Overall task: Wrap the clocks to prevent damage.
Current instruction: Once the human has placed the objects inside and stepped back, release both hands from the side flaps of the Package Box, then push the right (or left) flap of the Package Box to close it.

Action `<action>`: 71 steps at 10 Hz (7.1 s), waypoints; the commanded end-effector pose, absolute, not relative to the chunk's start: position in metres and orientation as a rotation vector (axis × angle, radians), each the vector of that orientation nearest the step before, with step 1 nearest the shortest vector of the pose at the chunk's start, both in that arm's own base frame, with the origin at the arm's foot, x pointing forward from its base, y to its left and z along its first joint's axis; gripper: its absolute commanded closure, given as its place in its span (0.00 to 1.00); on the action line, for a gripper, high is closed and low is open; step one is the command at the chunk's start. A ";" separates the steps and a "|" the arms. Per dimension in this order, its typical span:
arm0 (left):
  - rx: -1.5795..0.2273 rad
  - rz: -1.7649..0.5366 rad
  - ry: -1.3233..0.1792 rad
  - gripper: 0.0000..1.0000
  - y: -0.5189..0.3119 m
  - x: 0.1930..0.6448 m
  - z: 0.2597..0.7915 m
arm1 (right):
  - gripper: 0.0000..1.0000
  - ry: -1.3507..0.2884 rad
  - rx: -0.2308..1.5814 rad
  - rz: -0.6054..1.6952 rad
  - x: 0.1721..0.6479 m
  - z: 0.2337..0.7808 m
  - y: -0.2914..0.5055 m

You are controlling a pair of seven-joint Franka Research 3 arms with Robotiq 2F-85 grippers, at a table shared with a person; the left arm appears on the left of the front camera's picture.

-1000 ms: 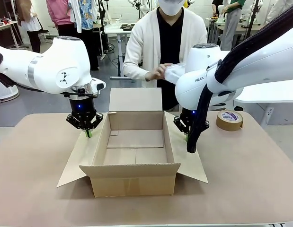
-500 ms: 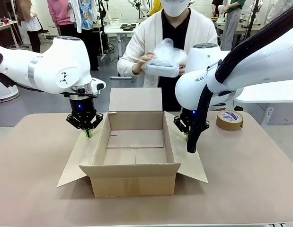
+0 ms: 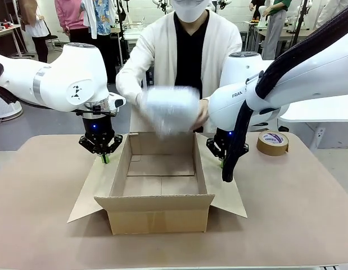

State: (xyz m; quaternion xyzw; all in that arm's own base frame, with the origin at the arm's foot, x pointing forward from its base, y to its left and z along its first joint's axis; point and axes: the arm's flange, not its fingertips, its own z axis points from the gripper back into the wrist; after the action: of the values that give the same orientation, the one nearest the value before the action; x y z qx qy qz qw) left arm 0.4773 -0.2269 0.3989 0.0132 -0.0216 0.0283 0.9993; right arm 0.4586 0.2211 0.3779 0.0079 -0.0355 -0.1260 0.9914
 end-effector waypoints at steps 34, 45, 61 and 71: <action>0.052 -1.184 -0.092 1.00 -0.047 0.390 0.547 | 0.99 -0.039 -0.438 1.362 0.317 0.512 0.056; 0.034 -1.200 -0.073 1.00 -0.051 0.390 0.541 | 0.99 -0.038 -0.364 1.319 0.319 0.512 0.063; 0.034 -1.200 -0.073 1.00 -0.051 0.390 0.541 | 0.99 -0.644 0.216 1.639 0.382 0.432 0.050; 0.034 -1.200 -0.073 1.00 -0.051 0.390 0.541 | 0.99 -0.591 0.305 1.596 0.391 0.415 0.057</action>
State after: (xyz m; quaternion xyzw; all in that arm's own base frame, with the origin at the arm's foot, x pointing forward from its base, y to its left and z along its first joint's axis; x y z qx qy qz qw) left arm 0.3922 -0.0507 0.5409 0.0206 -0.0338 -0.5697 0.8209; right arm 0.3894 0.0562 0.4167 0.1323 -0.2587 0.7030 0.6491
